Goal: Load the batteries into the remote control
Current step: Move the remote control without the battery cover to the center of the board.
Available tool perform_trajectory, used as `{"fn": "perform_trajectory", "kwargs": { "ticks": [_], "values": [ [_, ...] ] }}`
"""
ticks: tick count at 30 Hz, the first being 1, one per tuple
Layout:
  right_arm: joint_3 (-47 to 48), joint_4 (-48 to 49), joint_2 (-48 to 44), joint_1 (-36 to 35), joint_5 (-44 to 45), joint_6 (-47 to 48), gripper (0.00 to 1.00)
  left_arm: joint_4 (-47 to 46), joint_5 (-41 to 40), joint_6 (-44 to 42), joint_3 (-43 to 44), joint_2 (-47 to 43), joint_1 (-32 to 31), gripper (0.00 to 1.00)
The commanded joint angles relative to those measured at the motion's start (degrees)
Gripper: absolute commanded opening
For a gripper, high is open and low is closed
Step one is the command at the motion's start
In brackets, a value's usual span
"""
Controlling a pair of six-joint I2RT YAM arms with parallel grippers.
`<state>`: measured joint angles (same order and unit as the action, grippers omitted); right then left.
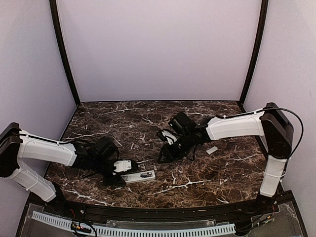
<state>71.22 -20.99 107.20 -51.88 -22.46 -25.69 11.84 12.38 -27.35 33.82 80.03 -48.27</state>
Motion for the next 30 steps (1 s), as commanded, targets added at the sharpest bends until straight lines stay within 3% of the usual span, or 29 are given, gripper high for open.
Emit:
{"fn": "perform_trajectory", "kwargs": {
  "ticks": [1, 5, 9, 13, 30],
  "values": [
    [-1.16, 0.27, -2.3, -0.42, 0.03, -0.5, 0.36, 0.03, 0.7, -0.14, -1.37, -0.52, -0.54, 0.33],
    [-1.26, 0.19, -2.42, -0.42, -0.19, -0.5, 0.36, 0.11, 0.54, 0.04, -1.06, -0.28, -1.21, 0.27],
    [-1.42, 0.2, -2.5, -0.48, -0.16, -0.59, 0.36, 0.09, 0.15, 1.05, -0.07, 0.03, -2.64, 0.11],
    [-1.52, -0.5, -2.51, -0.65, 0.21, -0.81, 0.36, -0.54, -0.18, 2.99, 1.93, 1.32, -3.96, 0.03],
    [-1.6, -1.94, -3.07, -1.6, 1.36, -3.27, 0.34, 0.5, -2.57, 4.38, 8.96, 3.92, -7.85, 0.0]
  ]
}}
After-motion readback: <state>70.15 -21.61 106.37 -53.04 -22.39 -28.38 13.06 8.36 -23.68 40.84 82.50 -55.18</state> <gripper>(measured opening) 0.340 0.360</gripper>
